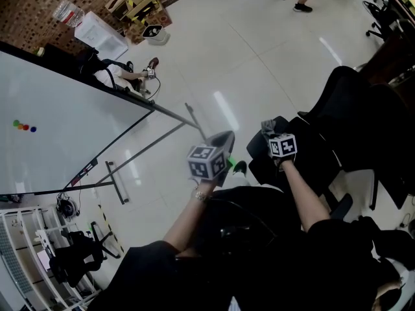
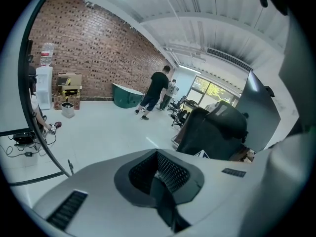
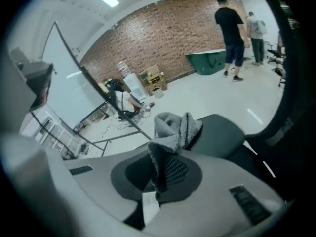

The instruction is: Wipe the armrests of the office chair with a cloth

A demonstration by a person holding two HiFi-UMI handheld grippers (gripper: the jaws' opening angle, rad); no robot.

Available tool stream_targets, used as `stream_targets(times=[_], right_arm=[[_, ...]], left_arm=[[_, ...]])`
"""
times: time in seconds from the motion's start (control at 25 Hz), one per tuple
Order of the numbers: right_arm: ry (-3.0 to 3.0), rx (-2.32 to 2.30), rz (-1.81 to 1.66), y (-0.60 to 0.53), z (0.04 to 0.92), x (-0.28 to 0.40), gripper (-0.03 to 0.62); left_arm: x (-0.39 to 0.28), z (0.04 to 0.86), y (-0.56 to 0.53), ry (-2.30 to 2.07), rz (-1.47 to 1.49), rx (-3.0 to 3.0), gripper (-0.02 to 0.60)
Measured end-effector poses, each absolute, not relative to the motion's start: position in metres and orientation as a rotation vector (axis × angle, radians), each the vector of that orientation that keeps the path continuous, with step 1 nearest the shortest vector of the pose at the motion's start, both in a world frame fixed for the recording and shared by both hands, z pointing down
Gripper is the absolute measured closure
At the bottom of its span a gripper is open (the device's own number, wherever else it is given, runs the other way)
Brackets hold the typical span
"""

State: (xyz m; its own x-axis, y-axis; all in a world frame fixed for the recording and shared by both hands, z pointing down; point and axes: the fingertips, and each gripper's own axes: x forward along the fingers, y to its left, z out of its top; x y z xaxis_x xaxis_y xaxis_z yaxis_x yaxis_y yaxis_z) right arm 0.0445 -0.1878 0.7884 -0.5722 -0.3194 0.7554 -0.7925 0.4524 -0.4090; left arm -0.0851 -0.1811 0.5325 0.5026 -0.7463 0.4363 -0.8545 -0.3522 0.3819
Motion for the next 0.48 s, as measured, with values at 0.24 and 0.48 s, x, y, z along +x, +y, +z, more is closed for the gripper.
stream_targets(times=[0.24,0.48], right_arm=[[-2.228,0.488,0.951,-0.099,0.789,-0.018,0.577],[-2.411,0.622,0.907,-0.146,0.745,0.027,0.577]], left_arm=[[-0.077,0.528,-0.183,-1.277,0.244,2.205,0.581],[-0.076,0.526,-0.181,-1.281,0.246,2.208,0.581]])
